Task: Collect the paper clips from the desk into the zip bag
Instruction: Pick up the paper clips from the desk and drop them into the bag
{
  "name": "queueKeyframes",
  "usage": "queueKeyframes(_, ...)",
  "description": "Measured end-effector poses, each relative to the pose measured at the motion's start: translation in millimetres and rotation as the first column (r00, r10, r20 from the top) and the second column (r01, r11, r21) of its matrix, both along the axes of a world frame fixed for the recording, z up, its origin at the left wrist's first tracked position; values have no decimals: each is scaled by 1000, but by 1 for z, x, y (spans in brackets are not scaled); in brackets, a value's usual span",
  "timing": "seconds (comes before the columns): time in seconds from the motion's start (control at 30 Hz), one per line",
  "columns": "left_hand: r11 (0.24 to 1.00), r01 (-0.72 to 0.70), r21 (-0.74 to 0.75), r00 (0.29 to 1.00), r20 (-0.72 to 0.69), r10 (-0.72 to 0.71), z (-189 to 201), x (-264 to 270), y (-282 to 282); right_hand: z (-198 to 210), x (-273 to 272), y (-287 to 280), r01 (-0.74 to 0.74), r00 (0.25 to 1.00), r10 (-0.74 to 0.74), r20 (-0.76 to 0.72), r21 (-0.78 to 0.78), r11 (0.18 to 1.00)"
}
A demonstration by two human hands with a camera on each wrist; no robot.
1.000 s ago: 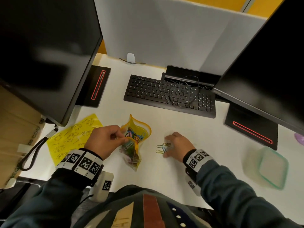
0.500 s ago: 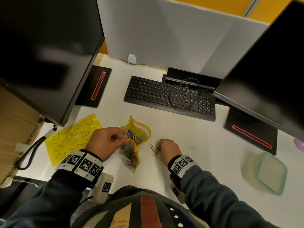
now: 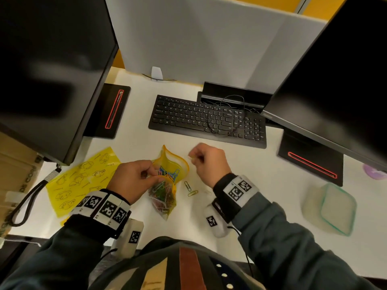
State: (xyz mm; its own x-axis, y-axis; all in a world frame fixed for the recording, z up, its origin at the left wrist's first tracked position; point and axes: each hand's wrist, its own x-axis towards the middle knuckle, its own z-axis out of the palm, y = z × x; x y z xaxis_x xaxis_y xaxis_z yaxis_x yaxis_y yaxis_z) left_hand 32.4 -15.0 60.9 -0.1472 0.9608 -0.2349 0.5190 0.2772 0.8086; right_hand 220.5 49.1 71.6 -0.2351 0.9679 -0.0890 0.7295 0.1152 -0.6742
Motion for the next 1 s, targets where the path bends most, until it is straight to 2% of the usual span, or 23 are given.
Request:
queueKeyframes(0.1,1000,27,9,999,-42,-27,4,3,2,17,-23,2,-220,976,218,-26,-62,974)
queueKeyframes(0.17,999,36,21,998,-61,-35,7,3,3,15,-29,0,-250,968,249,-22,-106,963)
queueKeyframes(0.23,999,33,15,998,-45,-32,7,2,3,10,-21,0,-149,983,136,-122,-109,983)
queueKeyframes(0.3,1000,27,17,999,-29,-26,5,1,4,2,2,4,56,973,-77,-216,-98,994)
queueKeyframes(0.33,1000,26,15,999,-24,-26,4,1,3,-6,21,6,156,970,-172,-174,-102,983)
queueKeyframes(0.4,1000,23,7,1000,-11,-23,2,1,3,-24,63,10,254,966,-245,81,-128,959)
queueKeyframes(0.47,1000,27,-1,1000,-5,-27,1,1,4,-40,98,6,249,927,-176,330,-193,949)
queueKeyframes(0.53,1000,28,-2,1000,14,-28,-1,1,7,-50,115,-1,231,895,-114,431,-230,945)
queueKeyframes(0.7,999,43,-19,999,11,-43,-1,1,10,-57,116,-4,205,895,-104,434,-191,960)
queueKeyframes(1.0,1000,15,-26,1000,6,-14,2,1,5,-63,55,-18,-32,873,142,466,-235,971)
